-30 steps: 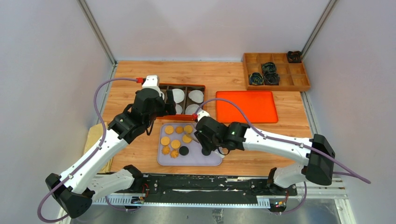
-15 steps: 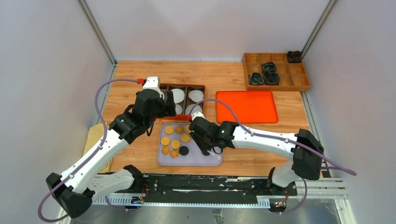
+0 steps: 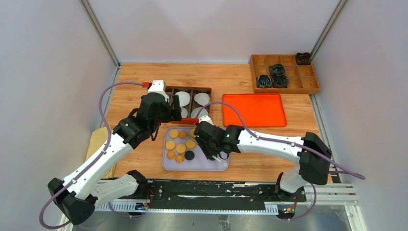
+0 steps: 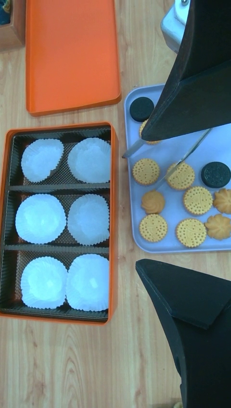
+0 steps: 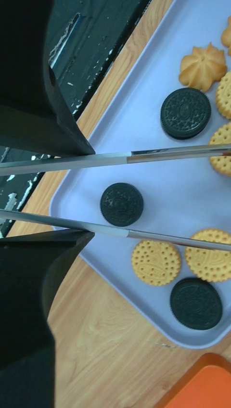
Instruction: Pack the cookies
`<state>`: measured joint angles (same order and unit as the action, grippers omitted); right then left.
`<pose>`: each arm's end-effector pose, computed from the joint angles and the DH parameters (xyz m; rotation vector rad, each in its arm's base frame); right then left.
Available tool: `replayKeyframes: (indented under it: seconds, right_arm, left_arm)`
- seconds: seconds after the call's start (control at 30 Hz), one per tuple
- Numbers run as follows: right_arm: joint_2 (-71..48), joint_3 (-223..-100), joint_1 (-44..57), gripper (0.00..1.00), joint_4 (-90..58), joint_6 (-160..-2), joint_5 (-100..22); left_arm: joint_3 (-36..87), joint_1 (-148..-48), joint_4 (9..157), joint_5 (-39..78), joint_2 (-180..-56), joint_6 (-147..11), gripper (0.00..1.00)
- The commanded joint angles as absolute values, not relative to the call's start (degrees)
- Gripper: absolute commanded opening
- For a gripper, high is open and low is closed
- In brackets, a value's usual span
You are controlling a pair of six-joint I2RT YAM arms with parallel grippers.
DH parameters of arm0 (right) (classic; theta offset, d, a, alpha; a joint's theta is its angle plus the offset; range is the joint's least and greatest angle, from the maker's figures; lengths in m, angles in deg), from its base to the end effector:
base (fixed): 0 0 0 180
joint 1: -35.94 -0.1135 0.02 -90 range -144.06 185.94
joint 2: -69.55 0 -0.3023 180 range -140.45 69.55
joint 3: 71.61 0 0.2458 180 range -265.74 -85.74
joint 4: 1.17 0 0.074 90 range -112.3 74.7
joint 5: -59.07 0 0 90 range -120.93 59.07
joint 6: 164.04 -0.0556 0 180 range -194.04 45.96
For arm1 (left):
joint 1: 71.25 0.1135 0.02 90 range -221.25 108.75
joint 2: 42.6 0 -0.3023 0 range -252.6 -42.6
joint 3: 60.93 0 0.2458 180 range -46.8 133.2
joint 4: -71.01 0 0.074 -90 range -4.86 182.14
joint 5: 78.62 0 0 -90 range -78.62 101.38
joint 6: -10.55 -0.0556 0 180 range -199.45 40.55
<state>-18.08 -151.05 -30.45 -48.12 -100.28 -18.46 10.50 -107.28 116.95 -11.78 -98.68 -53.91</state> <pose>0.1408 0.2922 0.2753 -0.7907 2.4177 0.3853 0.1714 -0.0976 0.3657 -0.0513 2.0656 -0.2380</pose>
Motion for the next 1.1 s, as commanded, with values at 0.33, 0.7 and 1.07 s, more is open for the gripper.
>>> replayKeyframes:
  seconds: [0.33, 0.7, 1.07]
  right_arm:
    - [-15.46, -150.15, -30.40, 0.51, -52.24, -103.04, -15.91]
    - [-16.06, -155.17, -30.42, 0.16, -51.93, -99.40, -18.11]
    - [-16.77, -157.81, -30.40, 0.09, -54.84, -98.91, -17.05]
  left_arm:
    - [10.06, -107.20, 115.99, -10.55, -97.82, -53.16, 1.00]
    - [10.81, -107.20, 117.43, -13.17, -96.84, -53.57, 1.00]
    - [12.24, -107.21, 120.11, -15.64, -94.33, -54.24, 1.00]
